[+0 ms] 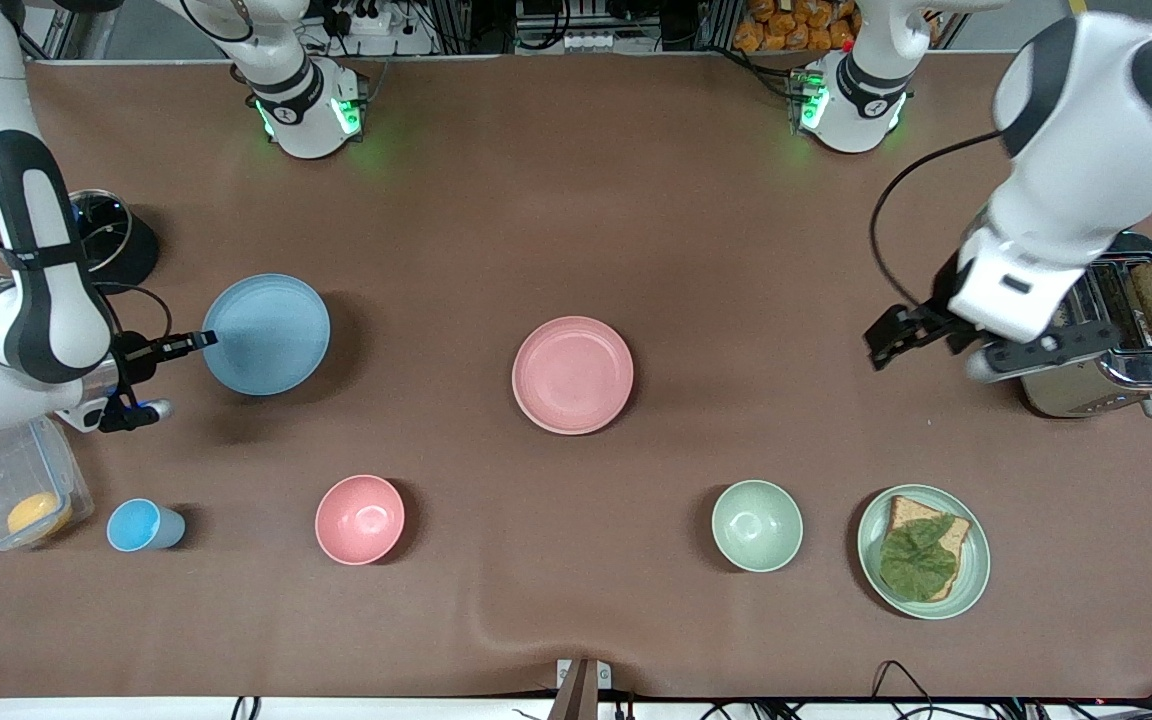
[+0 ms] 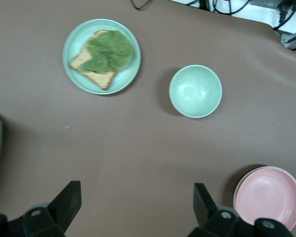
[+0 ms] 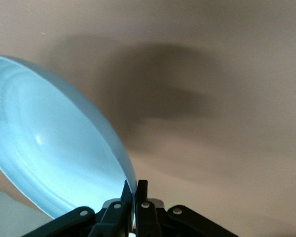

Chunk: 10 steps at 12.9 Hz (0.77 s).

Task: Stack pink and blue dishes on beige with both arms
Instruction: 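Release the pink plate with the left gripper while the right gripper grasps the blue plate, then carry the blue plate onto the pink plate with the right gripper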

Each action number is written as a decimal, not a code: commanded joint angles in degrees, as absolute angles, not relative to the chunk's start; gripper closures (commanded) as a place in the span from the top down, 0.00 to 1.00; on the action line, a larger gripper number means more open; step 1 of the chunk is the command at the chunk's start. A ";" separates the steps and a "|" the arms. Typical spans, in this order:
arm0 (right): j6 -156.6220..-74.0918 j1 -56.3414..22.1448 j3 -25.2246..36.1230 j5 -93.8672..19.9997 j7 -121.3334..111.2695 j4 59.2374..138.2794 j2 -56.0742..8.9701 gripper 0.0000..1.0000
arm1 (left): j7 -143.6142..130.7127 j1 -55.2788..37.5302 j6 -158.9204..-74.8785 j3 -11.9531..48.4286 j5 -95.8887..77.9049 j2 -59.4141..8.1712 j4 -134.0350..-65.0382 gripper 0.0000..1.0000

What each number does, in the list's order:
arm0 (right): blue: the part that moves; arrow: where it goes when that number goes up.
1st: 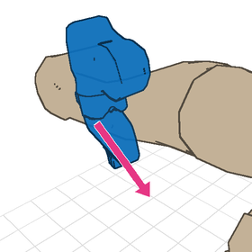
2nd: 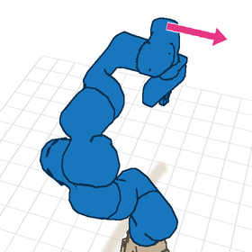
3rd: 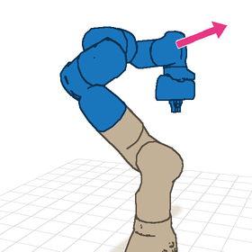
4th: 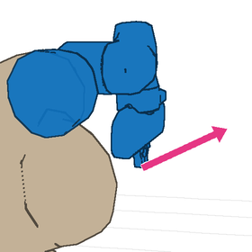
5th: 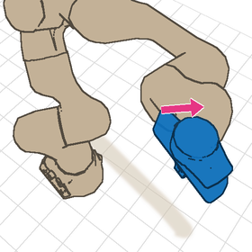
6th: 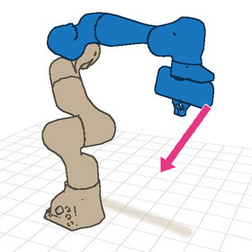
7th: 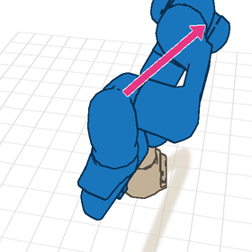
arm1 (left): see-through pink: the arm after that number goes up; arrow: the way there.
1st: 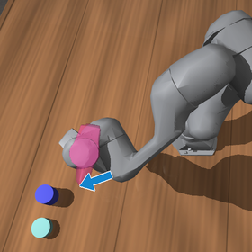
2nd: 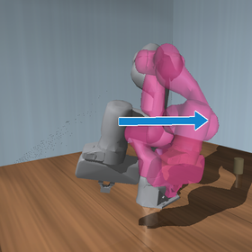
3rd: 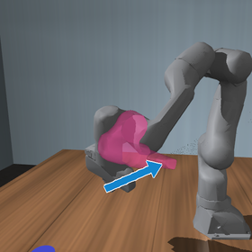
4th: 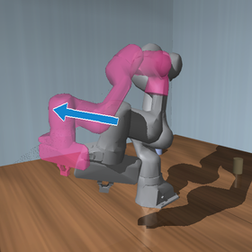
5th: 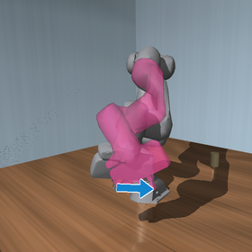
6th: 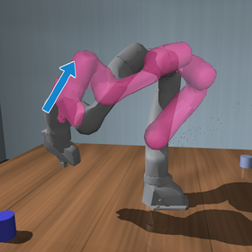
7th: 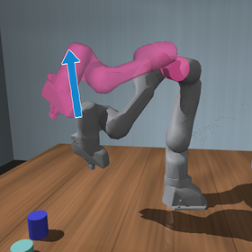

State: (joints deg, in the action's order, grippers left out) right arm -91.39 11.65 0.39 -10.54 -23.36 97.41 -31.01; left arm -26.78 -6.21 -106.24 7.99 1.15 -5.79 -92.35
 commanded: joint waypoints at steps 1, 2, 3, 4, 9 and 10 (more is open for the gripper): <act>-87.55 8.62 0.53 -12.92 -18.29 93.87 -31.73 0.00 | -21.73 -3.61 -99.77 8.44 1.58 -4.41 -88.42 1.00; -87.10 7.40 0.61 -14.31 -16.37 93.26 -31.73 0.00 | -19.27 -1.95 -98.28 8.52 1.58 -3.18 -88.42 1.00; -87.01 6.16 0.62 -15.63 -14.09 92.90 -31.64 0.00 | -17.25 -1.15 -97.04 8.44 0.89 -2.47 -88.33 1.00; -87.10 4.85 0.53 -17.21 -11.28 92.47 -31.73 0.00 | -16.70 -0.79 -95.29 8.26 -0.17 -2.03 -88.24 1.00; -87.89 -5.69 0.62 -28.36 9.97 89.56 -31.82 0.00 | -14.69 -0.35 -89.21 6.07 -0.35 -2.55 -84.99 1.00; -88.15 -7.54 0.62 -29.69 13.76 89.04 -32.08 0.00 | -14.50 -0.35 -88.77 5.46 -0.61 -2.55 -84.99 1.00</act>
